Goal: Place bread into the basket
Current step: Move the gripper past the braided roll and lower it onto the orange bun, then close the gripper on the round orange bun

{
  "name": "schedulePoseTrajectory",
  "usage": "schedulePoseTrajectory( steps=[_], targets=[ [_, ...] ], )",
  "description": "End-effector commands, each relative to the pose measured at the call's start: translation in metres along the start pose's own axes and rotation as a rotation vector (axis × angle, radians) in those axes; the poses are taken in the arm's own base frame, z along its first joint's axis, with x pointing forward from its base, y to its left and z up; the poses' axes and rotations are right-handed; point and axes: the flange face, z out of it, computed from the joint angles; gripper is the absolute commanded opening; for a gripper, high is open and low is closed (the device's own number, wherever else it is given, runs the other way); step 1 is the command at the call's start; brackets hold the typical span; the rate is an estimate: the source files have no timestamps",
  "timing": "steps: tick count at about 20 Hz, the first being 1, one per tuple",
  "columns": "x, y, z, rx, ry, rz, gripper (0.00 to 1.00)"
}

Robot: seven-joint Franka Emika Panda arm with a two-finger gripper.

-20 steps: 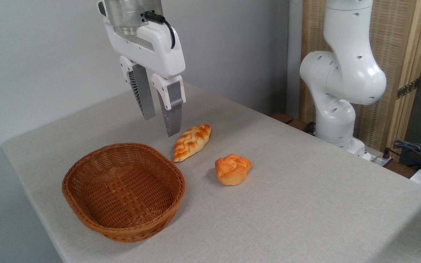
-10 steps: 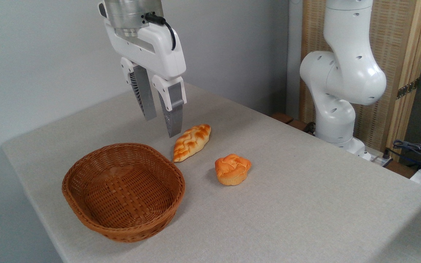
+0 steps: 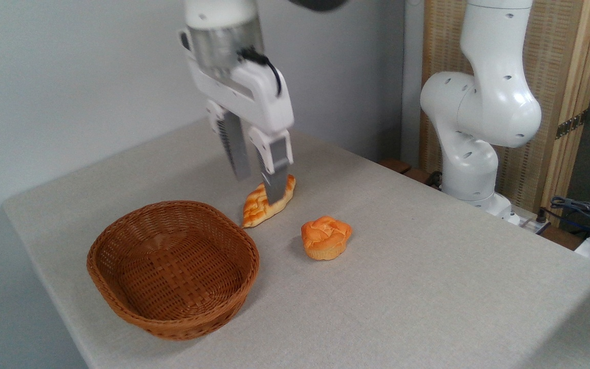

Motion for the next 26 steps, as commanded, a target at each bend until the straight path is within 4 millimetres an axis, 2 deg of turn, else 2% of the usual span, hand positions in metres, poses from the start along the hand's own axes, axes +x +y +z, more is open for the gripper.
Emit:
schedulePoseTrajectory(
  steps=[1, 5, 7, 13, 19, 22, 24, 25, 26],
  targets=[
    [-0.029, 0.028, 0.054, -0.018, -0.012, 0.121, 1.00],
    [-0.038, 0.042, 0.097, -0.025, -0.015, 0.132, 1.00],
    [-0.041, 0.045, 0.109, -0.027, -0.017, 0.134, 1.00],
    [-0.053, 0.051, 0.136, -0.021, -0.125, 0.189, 1.00],
    [-0.061, 0.059, 0.159, -0.054, -0.158, 0.192, 1.00],
    [-0.058, 0.064, 0.168, -0.062, -0.168, 0.207, 0.99],
    [-0.058, 0.064, 0.169, -0.063, -0.169, 0.208, 0.85],
    [-0.058, 0.064, 0.169, -0.063, -0.169, 0.210, 0.72],
    [-0.058, 0.064, 0.169, -0.063, -0.169, 0.211, 0.65]
  ],
)
